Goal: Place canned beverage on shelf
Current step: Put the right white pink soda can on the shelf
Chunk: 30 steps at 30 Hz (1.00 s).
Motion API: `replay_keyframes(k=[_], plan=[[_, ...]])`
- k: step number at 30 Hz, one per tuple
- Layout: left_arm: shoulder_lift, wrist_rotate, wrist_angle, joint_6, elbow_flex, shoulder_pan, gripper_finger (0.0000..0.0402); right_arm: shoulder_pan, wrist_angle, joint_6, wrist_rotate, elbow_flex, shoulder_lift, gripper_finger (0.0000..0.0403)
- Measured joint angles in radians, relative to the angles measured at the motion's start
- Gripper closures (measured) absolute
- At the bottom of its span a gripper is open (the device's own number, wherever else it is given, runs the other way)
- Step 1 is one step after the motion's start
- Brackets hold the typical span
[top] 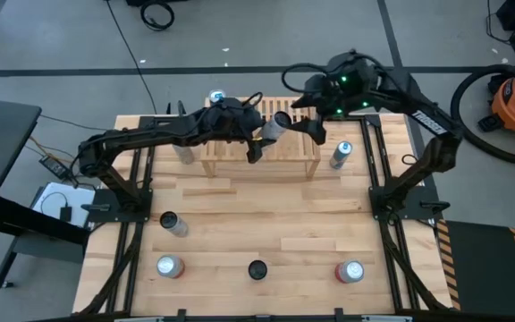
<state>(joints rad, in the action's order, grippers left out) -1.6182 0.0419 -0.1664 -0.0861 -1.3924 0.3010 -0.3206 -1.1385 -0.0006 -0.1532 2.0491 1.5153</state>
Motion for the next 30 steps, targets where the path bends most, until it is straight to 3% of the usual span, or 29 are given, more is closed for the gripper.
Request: replay_keyframes(k=[8, 13, 21, 30], plan=[[0.069, -0.015, 0.088, -0.004, 0.063, 0.002, 0.0152, 0.000, -0.004, -0.001, 0.003, -0.001, -0.036, 0.0066], [0.161, -0.073, 0.153, -0.001, 0.190, 0.014, 0.0152, 0.001, -0.005, -0.002, 0.003, -0.001, -0.037, 0.0066], [0.195, 0.009, 0.523, 0.075, 0.432, 0.073, 0.0151, 0.001, 0.001, -0.013, 0.008, -0.001, -0.032, 0.0065], [0.199, 0.094, 0.650, 0.029, 0.505, 0.150, 0.0150, 0.001, 0.001, -0.011, 0.020, -0.001, -0.032, 0.0065]])
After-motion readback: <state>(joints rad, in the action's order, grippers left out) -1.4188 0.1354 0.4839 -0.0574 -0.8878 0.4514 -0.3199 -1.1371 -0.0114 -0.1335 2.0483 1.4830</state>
